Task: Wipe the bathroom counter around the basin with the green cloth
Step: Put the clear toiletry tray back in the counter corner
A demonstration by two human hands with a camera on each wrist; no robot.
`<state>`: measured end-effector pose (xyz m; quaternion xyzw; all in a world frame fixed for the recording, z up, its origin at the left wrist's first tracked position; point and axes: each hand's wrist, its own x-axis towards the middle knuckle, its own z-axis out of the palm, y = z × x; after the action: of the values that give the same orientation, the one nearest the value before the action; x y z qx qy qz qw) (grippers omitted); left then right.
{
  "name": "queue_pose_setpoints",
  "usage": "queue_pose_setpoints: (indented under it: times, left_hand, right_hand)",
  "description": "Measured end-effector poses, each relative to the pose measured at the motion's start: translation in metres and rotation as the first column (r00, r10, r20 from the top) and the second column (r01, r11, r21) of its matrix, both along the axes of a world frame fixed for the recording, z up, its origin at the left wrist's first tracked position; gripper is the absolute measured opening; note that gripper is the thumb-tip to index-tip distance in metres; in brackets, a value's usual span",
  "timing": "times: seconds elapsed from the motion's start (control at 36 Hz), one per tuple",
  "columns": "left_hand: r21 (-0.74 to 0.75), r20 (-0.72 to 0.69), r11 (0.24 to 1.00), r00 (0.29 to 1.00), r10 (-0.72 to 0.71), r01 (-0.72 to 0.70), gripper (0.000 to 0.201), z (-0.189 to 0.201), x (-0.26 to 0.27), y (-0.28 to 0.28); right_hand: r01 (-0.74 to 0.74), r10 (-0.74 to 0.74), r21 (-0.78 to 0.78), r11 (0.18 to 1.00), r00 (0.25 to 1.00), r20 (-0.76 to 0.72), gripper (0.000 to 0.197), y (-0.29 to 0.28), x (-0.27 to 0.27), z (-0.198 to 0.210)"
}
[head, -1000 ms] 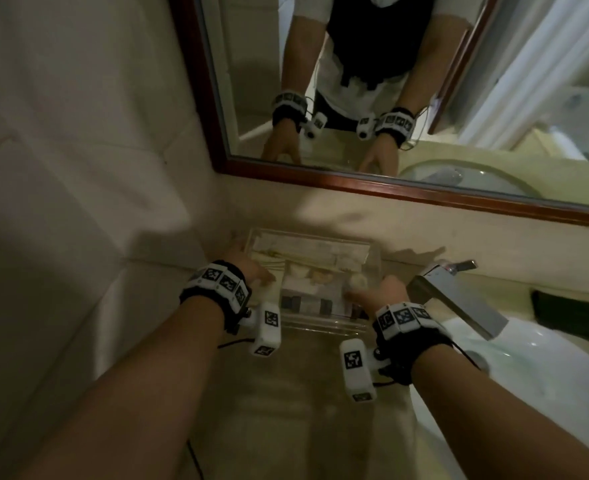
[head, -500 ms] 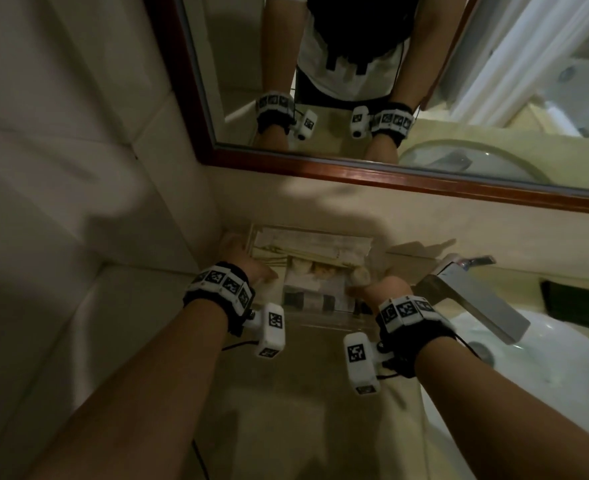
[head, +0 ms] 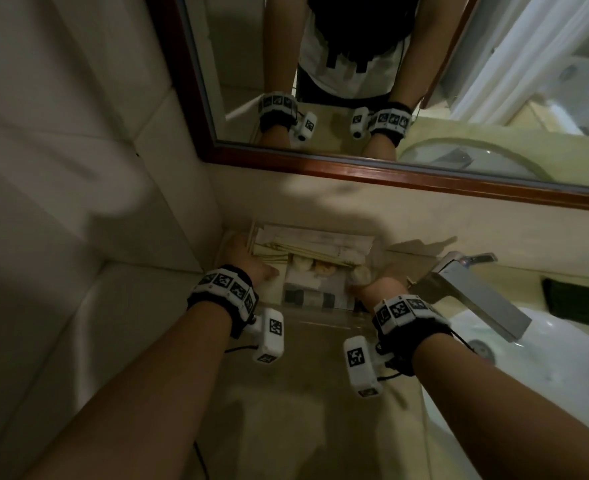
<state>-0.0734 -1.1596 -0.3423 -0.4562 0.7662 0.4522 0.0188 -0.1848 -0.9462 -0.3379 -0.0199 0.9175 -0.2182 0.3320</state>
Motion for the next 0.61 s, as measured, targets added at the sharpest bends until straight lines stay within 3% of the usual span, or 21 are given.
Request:
queue_pose_setpoints:
  times: [0.14,0.25,0.39,0.5,0.61]
  left_hand:
    - [-0.094,-0.017,0.995,0.999,-0.031,0.029,0.101,-0.01,0.004,0.003]
    - [-0.245,-0.008,0.967,0.997,-0.077,0.073,0.102,-0.007,0.005,0.014]
    - [-0.286,0.018,0.939,0.981,-0.193,0.19,0.099,0.009,0.001,0.039]
    - [-0.313,-0.102,0.92,0.954,-0.281,0.237,0.094,0.02,-0.001,0.061]
    - [-0.352,-0.1,0.897,0.942,-0.32,0.267,0.093,0.031,-0.004,0.079]
  right_hand:
    - [-0.176,0.188,0.12,0.977,0.978,-0.095,0.059,-0.001,0.005,0.004]
    - [-0.276,0.31,0.153,0.949,0.903,-0.296,0.091,0.0,0.019,0.006]
    - [-0.364,0.411,0.196,0.911,0.844,-0.345,0.081,0.009,0.035,0.021]
    - [-0.402,0.457,0.217,0.889,0.77,-0.445,0.078,0.018,0.04,0.028]
    - [-0.42,0.495,0.263,0.869,0.715,-0.494,0.082,0.026,0.042,0.035]
